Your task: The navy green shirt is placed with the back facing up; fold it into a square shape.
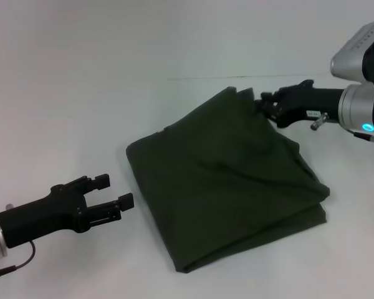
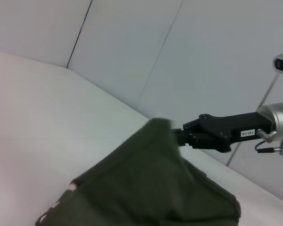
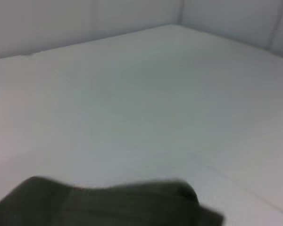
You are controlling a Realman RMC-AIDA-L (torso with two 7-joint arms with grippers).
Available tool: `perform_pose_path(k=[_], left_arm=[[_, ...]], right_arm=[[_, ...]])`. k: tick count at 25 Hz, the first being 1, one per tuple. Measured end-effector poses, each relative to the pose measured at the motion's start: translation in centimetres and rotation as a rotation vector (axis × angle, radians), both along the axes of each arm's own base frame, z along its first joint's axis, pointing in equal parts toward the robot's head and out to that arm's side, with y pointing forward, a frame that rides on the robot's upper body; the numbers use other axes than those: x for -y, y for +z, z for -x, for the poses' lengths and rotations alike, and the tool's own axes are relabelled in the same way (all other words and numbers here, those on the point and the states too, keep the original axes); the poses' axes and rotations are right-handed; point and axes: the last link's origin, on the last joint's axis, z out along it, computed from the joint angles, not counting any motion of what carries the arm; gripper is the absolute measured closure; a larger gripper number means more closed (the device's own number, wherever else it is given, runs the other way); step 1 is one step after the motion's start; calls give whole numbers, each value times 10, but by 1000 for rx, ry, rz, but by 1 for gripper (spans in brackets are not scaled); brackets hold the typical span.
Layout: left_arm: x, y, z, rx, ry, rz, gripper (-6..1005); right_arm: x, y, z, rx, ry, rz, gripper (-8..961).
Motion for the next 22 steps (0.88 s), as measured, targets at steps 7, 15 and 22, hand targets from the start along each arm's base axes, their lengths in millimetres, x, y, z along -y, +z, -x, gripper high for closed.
perform_pose_path(k=[7,15,22], left_arm=[[0,2,2,1,13,-14,94],[-5,8,5,31,57,-59,93],[-19,9,2,92,151,-83,92]], right_arm=[[-17,14,-12,-44,-98,-189,703],[-16,33,-17,-162,-137,-221,471],[8,53,-23,-364,-125,-141,226]])
